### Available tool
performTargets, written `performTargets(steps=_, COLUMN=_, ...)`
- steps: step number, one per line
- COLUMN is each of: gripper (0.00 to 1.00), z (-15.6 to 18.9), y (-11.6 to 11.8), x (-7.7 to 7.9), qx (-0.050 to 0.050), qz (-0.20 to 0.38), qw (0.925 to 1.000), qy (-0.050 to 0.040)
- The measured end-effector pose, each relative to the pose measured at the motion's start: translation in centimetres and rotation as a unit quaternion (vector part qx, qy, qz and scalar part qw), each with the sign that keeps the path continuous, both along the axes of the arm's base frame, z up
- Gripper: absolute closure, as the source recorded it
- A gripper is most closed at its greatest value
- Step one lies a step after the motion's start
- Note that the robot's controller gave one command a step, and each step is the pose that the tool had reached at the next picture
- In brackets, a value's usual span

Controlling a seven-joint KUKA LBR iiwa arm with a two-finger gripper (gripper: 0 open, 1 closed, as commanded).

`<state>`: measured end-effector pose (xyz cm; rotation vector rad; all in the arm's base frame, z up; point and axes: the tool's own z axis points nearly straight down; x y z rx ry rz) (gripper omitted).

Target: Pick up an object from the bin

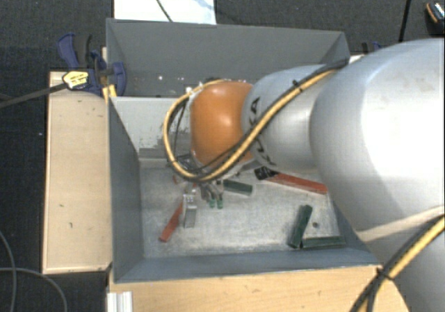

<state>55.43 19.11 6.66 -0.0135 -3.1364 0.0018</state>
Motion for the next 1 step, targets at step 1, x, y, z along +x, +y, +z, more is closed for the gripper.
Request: performTargets(steps=1, gripper=1.00, z=0.67, y=0.35, x=0.33, qx=0.003, qz=-0.002, qw=1.0000, qy=-0.0057)
